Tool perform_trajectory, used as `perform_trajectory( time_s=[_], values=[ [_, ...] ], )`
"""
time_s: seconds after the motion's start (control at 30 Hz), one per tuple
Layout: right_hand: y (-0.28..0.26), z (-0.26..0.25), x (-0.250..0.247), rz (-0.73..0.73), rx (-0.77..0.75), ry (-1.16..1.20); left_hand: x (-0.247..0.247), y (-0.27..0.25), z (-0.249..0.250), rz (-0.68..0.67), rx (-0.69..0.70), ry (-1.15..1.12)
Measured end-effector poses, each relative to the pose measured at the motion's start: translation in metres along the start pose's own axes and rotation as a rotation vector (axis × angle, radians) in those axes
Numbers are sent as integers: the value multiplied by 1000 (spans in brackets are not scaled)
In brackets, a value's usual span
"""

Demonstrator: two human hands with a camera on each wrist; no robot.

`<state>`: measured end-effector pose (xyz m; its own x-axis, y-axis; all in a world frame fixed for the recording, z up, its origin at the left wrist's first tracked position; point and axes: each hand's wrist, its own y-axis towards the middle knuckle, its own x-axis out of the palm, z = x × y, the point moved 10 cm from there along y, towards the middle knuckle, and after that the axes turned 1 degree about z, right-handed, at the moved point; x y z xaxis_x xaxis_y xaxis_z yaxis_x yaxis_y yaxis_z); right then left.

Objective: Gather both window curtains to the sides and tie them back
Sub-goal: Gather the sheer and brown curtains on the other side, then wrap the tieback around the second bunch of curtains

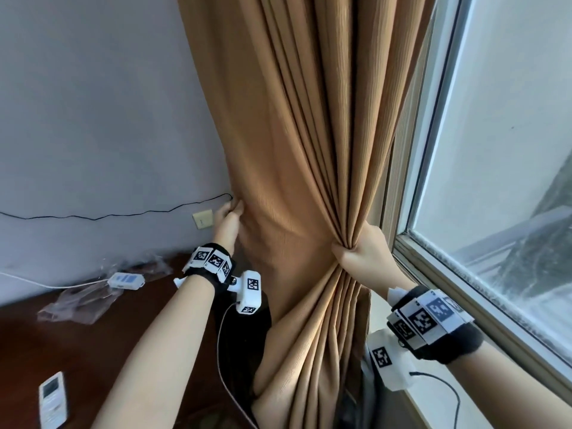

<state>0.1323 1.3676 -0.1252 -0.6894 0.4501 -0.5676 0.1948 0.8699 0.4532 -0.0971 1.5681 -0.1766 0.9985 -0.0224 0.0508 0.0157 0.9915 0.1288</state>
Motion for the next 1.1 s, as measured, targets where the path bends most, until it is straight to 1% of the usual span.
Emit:
perform_trajectory(
  time_s=[0.07,0.13,0.23,0.3,0.37,0.47,0.57,0.6,0.73,0.87,0.93,1.0,1.03,1.1],
  values=[
    [0,-1,1,-5,8,10,-29,-5,6,109,95,185],
    [1,-3,3,-6,20,11,-48,-20,14,169,183,312],
    [1,-8,9,-13,40,-14,-74,-50,25,297,272,359],
    [-1,-15,13,-18,33,-41,-77,-84,41,353,395,401],
    [-1,-21,17,-25,24,-96,-62,-119,53,313,500,470],
    [-4,-31,21,-30,15,-148,-35,-163,70,204,579,548],
    [-8,-40,23,-26,20,-157,-4,-190,94,154,664,615],
    [-10,-43,24,-29,26,-143,9,-196,99,124,673,623],
    [-17,-49,22,-55,75,-68,50,-202,101,37,613,654],
    [-16,-41,25,-138,127,-4,74,-196,95,-85,541,681],
    [-15,-42,29,-195,94,-7,79,-192,96,-147,452,652],
    [-14,-42,32,-271,55,-37,87,-190,93,-247,328,653],
    [-14,-41,32,-302,43,-49,91,-191,93,-298,289,677],
    [-13,-36,33,-354,33,-82,95,-192,97,-359,268,751]
  ],
)
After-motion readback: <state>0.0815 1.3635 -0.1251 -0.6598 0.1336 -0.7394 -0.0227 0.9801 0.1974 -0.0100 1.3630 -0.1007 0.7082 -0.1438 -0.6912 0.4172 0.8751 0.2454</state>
